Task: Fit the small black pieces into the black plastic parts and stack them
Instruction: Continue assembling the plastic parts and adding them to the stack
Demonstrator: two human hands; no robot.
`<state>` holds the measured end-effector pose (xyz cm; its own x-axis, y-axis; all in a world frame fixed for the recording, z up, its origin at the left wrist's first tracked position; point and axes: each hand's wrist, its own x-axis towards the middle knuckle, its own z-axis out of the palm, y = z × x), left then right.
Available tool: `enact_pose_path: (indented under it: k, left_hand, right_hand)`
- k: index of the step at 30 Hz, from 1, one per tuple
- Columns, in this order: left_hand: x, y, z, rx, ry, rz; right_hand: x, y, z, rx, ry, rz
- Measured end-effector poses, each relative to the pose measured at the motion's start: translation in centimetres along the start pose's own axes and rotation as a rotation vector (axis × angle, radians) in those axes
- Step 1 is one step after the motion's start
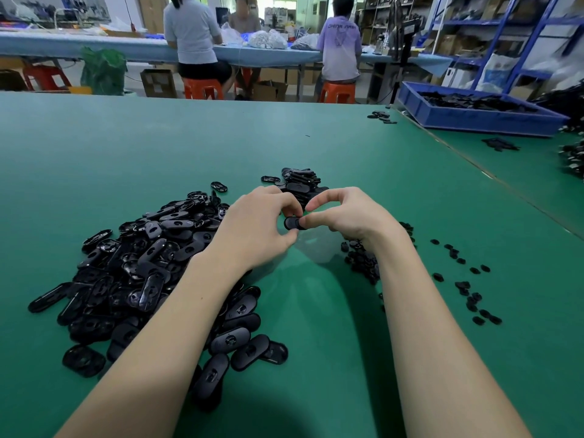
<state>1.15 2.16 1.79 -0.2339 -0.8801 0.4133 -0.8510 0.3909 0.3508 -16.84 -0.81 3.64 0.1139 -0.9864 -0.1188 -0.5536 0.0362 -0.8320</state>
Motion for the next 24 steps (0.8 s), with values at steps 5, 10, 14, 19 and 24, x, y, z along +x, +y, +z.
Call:
enact_pose_path:
  k: [5,10,14,19,24]
  left_hand:
    - [0.0,0.0,0.0,0.054,0.017,0.014]
    - [0.0,0.2,0.2,0.089,0.031,0.008]
    - [0.0,0.1,0.4,0.092,0.021,0.003]
    - [0.0,-0.2,0.2,-0.037,0.014,-0.031]
    - [0.3,-0.2,-0.2,-0.362,-0.047,-0.149]
  right_hand:
    - [-0.2,-0.5,0.2,-0.038,0.029,-0.009]
    - [-0.3,-1.0,0.4,-0.09,0.04,0.03]
    - [-0.3,-0.8,0.6,-0.094,0.023,0.077]
    - [-0.7,-0.1,0.3,0.077,-0.035,0.113]
    - [-0.7,0.2,0.3,0.129,-0.04,0.017]
